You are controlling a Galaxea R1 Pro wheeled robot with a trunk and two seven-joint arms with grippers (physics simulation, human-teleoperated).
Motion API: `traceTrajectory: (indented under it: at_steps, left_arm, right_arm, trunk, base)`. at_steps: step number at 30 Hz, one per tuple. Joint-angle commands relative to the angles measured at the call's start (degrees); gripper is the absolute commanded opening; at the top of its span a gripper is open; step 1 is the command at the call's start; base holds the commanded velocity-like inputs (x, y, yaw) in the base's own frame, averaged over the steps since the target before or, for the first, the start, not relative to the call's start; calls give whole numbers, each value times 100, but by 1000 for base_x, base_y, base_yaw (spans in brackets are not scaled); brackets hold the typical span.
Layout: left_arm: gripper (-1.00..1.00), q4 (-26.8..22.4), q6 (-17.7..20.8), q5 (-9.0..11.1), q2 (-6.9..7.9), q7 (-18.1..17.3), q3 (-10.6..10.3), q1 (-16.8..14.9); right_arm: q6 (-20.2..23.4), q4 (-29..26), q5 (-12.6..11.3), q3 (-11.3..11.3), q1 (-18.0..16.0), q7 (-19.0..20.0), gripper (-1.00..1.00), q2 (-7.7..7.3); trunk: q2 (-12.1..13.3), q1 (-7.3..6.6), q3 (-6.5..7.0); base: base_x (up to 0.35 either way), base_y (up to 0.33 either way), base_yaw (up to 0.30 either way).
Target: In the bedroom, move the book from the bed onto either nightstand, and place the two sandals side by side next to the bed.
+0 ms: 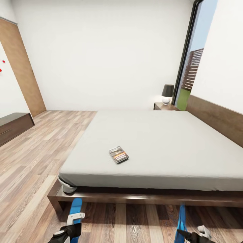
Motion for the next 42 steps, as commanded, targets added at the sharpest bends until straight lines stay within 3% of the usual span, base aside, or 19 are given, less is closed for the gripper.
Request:
traceTrajectory:
  at_steps: [1, 6, 9, 10, 12, 15, 17, 28, 36, 42]
  left_arm:
    - [-100, -16, 30, 54, 4, 37, -37, 0]
    - [-100, -17, 26, 54, 5, 37, -37, 0]
    - [-100, -17, 26, 54, 3, 37, -38, 0]
    - [-100, -17, 28, 54, 3, 39, -42, 0]
    - [-100, -17, 30, 55, 2, 43, -43, 0]
    - [-100, -17, 34, 54, 2, 52, -44, 0]
    - [-100, -17, 34, 54, 2, 54, -44, 0]
    - [-100, -13, 35, 54, 2, 54, -272, 0]
    - [-100, -9, 35, 54, 2, 48, -282, 0]
    - [-100, -9, 32, 54, 5, 39, -282, 0]
  right_arm:
    - [217, -236, -34, 44, 0, 35, -100, -23]
    - [1132, -952, -74, 20, -1, 83, -100, -75]
    - [1781, -1487, -223, -1, -1, 86, -100, -78]
    - [2081, -1776, -415, -6, 0, 86, -100, -77]
    - [2234, -1910, -616, -8, -1, 87, -100, -80]
    - [2731, -2093, -1144, -27, -2, 87, -100, -88]
    - [2973, -2217, -1320, -33, -2, 82, -100, -88]
    - [3159, -2319, -1445, -28, -2, 77, -100, -66]
    - [3180, -2324, -1454, -37, -2, 85, -100, -185]
    - [3180, -2320, -1454, -32, -2, 79, -100, -195]
  trunk:
    - [-2, -1, -6]
    - [-2, -1, -6]
    - [-2, -1, -6]
    - [-2, -1, -6]
    - [-2, -1, -6]
    - [-83, 43, -42]
    - [-163, 87, -78]
    - [-604, 329, -275]
    - [-925, 505, -419]
    - [-1166, 636, -527]
  base:
    - [0, 0, 0]
    - [0, 0, 0]
    - [0, 0, 0]
    - [0, 0, 0]
    - [0, 0, 0]
    - [0, 0, 0]
    - [0, 0, 0]
    - [0, 0, 0]
    - [0, 0, 0]
    - [0, 0, 0]
